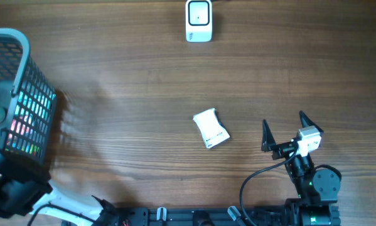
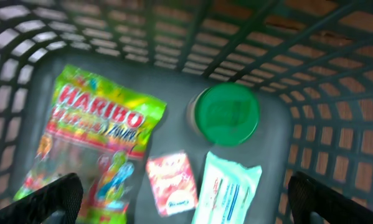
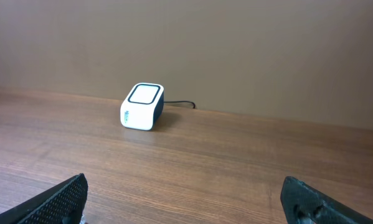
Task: Scan the item barcode
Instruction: 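Return the left gripper into the basket above the green-lidded jar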
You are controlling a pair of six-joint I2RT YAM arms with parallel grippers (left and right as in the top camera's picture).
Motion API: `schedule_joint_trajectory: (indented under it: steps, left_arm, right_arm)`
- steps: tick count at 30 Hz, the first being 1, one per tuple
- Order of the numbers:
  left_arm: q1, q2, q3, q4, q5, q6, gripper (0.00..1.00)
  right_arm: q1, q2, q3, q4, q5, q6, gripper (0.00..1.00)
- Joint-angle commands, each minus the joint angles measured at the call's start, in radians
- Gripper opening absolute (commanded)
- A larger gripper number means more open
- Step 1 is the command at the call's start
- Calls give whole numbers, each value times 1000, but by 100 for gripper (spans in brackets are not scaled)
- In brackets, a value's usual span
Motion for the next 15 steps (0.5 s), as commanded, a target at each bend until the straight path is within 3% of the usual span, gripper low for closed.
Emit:
schedule_joint_trajectory:
  steps: [1,15]
  left_arm:
    - [6,51,-1,51,-22,111,100]
    - [5,180,-1,218,36,158,100]
  right_arm:
    - [6,-5,-1,3,18,10,100]
    - [6,-5,-1,3,18,10,100]
